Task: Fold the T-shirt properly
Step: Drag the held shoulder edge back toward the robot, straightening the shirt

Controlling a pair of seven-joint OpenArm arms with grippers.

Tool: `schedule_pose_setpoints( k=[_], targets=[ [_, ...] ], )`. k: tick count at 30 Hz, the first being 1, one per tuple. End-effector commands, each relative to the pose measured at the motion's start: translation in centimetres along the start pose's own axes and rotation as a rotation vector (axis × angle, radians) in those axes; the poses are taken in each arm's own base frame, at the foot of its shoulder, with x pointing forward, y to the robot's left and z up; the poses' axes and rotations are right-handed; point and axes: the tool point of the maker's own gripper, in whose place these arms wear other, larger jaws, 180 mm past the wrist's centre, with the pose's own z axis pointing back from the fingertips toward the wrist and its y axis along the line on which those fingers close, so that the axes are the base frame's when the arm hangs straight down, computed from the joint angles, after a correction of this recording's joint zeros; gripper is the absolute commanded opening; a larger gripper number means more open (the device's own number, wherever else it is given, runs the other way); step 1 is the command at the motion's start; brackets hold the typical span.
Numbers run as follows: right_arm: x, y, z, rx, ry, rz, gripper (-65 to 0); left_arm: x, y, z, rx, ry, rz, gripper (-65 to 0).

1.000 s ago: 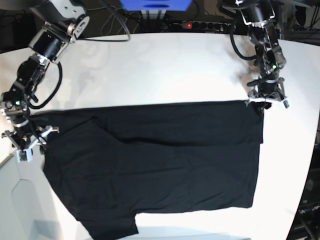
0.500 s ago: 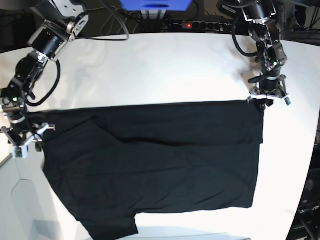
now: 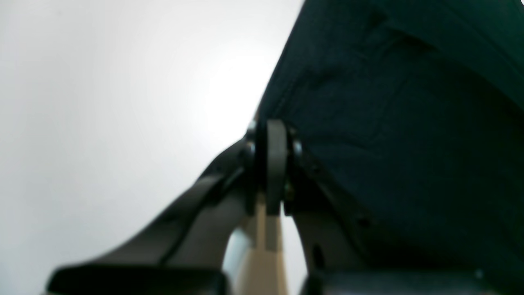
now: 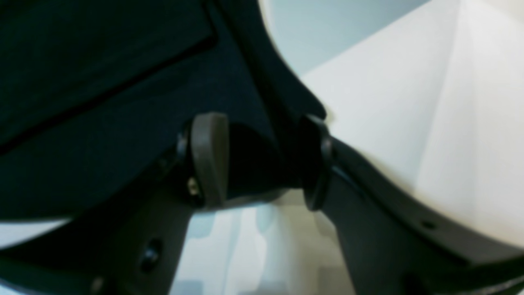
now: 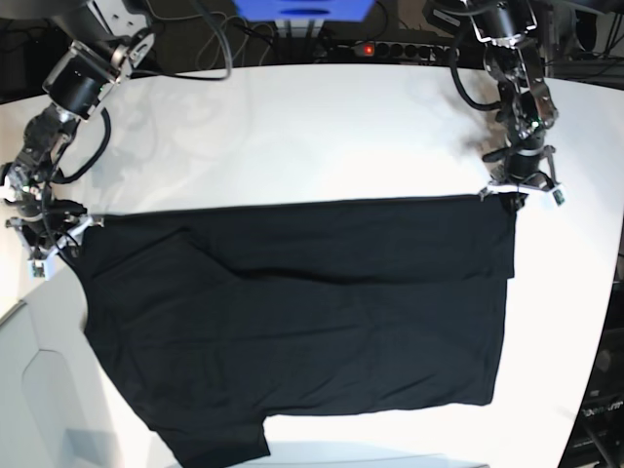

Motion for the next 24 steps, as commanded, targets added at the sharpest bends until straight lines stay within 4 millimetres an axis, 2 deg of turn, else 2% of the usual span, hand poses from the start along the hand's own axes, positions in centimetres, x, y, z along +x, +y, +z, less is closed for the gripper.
schedule_pose_setpoints(
  k=[1, 6, 10, 16, 24],
  targets=[
    [2.1, -0.9, 0.5, -0.01, -0.062, 0.019, -36.3, 0.8, 0.2, 0.0, 0.001, -0.016, -0.012, -65.0],
    [1.4, -2.5, 1.0, -0.045, -0.062, -0.026, -36.3, 0.8, 0.3, 0.1, 0.002, -0.015, -0.014, -65.0],
    [-0.1, -3.1, 0.5, -0.038, -0.021, -0.053, -36.3, 0.4, 0.7, 0.3, 0.009, -0.004, -0.019, -65.0],
    [-2.6, -2.7, -0.1, -0.014, 0.035, -0.068, -36.3, 0.3, 1.0, 0.5, 0.014, -0.001, -0.024, -65.0],
    [-3.1, -2.0, -0.3, -0.001, 0.044, -0.076, -36.7, -0.1, 1.3, 0.7, 0.018, 0.009, -0.024, -65.0]
  ],
)
